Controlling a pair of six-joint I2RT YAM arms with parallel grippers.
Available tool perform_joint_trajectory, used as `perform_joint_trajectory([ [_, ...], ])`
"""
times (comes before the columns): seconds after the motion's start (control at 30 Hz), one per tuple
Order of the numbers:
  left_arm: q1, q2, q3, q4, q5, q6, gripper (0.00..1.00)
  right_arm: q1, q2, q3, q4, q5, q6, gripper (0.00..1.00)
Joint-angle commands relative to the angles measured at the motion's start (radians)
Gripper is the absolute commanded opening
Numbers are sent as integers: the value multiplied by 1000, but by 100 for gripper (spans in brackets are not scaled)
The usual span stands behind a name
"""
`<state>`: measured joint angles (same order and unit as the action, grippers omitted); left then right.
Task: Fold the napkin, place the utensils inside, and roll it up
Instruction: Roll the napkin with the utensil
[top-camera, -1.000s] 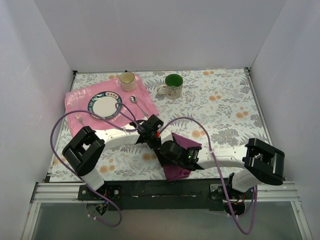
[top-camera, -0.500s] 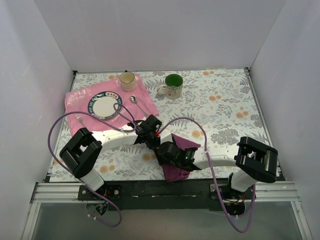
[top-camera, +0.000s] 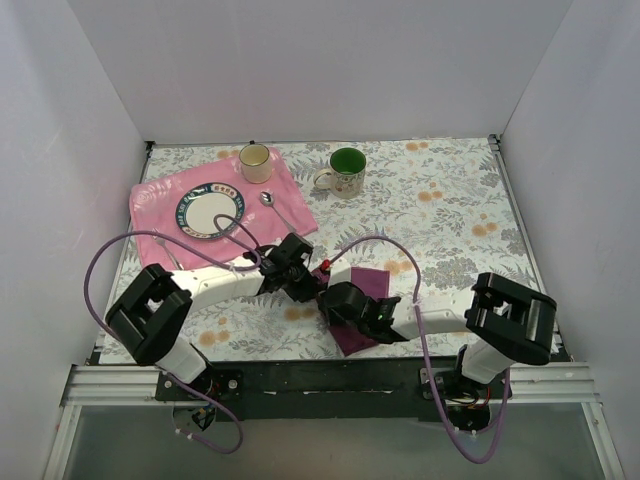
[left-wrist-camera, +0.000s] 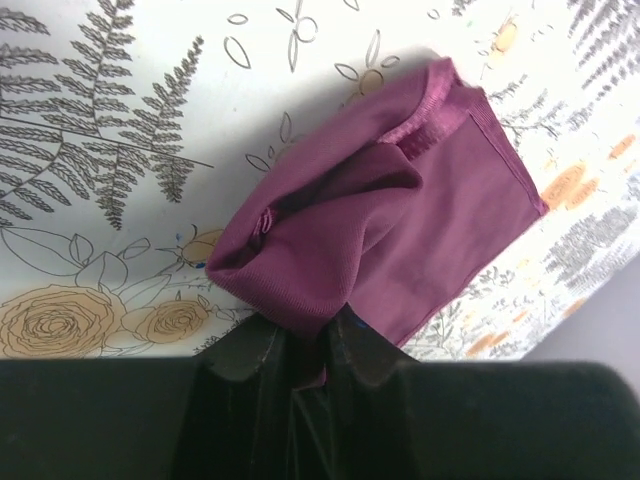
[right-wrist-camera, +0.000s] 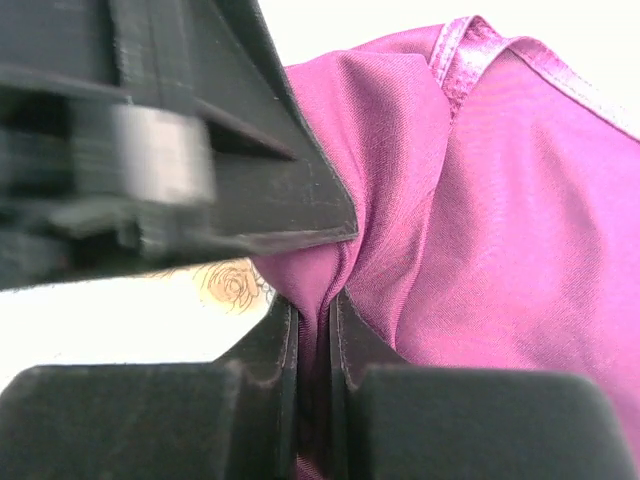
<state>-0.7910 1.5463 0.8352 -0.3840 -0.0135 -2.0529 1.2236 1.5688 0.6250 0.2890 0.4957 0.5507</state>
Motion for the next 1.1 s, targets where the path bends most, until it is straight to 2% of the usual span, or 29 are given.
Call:
perform_joint_trajectory([
  [0.0,21,-118,-54,40,-14,-95,31,-88,-78,-113,103,-204,-34,1],
  [0.03,27,-135,-57,43,-25,-35,56,-110,-94,-123,116,-292,-26,1],
  [0.07,36,-153,-70,45,-52,-1,66,-136,-99,-142,149,-360,-26,1],
  [0.13,39,-207,-85,63,-69,80,77,-212,-113,-174,182,-489,-20,1],
  [0.17,44,-222,-93,57,-77,97,87,-235,-118,-186,211,-549,-27,1],
  [0.27,52,-276,-117,63,-86,160,95,-346,-131,-192,234,-734,-17,1],
  [0.43,52,-311,-154,145,-13,224,94,-528,-40,-151,286,-1088,70,1],
  [0.57,50,-273,-145,174,12,258,91,-613,111,-128,445,-1316,275,1],
  [0.63,44,-249,-125,185,64,284,90,-641,210,-123,622,-1420,369,1],
  [0.67,41,-235,-117,186,75,292,90,-648,236,-133,681,-1439,461,1],
  [0.7,39,-210,-113,183,84,299,90,-664,291,-133,817,-1460,512,1],
  [0.73,38,-204,-108,181,93,298,90,-670,318,-130,850,-1497,541,1],
  [0.8,35,-212,-116,186,99,292,89,-685,379,-111,895,-1522,596,1],
  [0.83,33,-222,-126,198,98,304,83,-690,391,-105,909,-1536,601,1],
  [0.97,35,-273,-146,215,69,373,72,-699,444,-87,894,-1556,604,1],
  [1.03,36,-273,-145,229,72,427,77,-702,461,-87,895,-1563,606,1],
  [1.07,38,-261,-119,214,69,444,86,-702,464,-84,892,-1565,601,1],
])
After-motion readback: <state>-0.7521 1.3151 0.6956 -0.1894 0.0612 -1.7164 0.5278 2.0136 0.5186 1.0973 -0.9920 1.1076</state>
